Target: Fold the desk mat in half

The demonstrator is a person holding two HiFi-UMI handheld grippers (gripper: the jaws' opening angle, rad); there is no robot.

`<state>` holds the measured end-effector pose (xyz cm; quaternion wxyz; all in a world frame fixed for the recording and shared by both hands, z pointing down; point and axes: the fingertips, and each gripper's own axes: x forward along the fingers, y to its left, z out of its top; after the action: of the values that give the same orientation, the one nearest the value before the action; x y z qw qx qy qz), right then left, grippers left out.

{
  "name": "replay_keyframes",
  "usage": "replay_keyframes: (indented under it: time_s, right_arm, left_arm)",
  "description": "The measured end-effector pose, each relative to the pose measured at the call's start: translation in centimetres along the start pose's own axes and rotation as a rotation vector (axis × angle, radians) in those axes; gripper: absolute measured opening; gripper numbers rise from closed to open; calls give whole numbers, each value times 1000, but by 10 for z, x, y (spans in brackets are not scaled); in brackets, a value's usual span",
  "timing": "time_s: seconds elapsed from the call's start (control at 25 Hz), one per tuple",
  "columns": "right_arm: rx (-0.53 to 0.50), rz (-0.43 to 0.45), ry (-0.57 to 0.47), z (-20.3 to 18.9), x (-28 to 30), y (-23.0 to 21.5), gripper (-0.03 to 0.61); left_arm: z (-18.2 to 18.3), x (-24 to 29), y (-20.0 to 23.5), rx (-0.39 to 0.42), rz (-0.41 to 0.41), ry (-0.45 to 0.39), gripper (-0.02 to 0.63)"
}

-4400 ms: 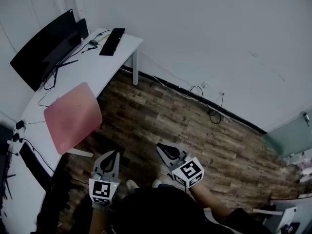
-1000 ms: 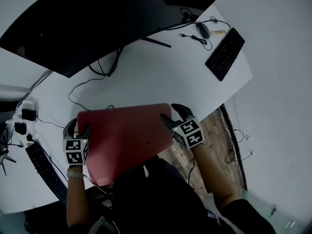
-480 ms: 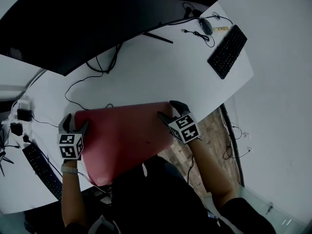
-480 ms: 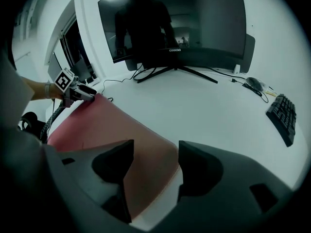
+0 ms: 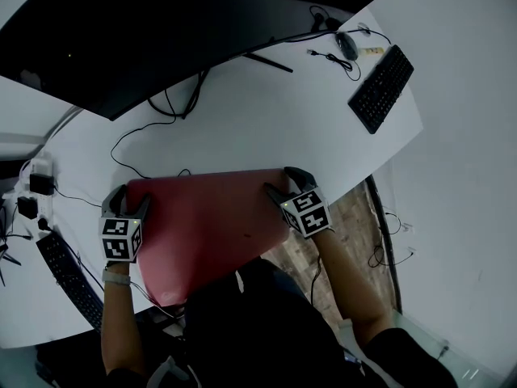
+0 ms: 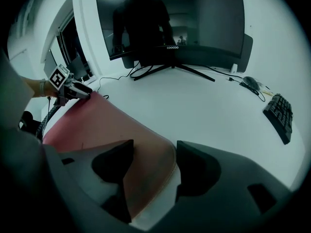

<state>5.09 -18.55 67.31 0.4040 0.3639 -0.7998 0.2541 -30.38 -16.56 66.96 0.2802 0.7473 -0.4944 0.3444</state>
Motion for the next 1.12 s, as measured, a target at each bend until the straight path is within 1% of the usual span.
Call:
replay_keyframes:
  time_s: [0.08,0.12,0.28,0.36,0.44,0.48,0.56,0.8,1.0,1.12]
  right_arm:
    - [12,-1,-8,0,0,0,281]
    - [15,2,-2,-1,-1,1,270]
    - [23,33,20,-1,-1,7,193]
    - [40,66,30,-2,0,12,160]
    - [56,97,32,0,0,16,94]
    - [53,101,30,1,-1,18,83]
    - [38,96,18,3,-4,19,78]
    - [16,80,-21,14,-14,22,75]
    - [-11,55,-96,44,-23,25,67]
    - [-17,58,-121,64,-22,25,66]
  left_arm:
    - [0,0,0,-9,3,-13,288]
    - [0,0,-1,-12,3,-18,284]
    - [0,-1,-5,-13,2,-17,258]
    - [0,-1,-9,-6,-9,-5,223]
    - [0,0,-15,0,-23,13,173]
    - [1,-1,-17,4,-24,22,146]
    - [2,-2,-20,20,-19,32,126]
    - [12,-16,-20,20,-16,33,117]
    - [28,-29,-15,43,30,1,112]
    - [38,-36,-8,45,52,-22,110]
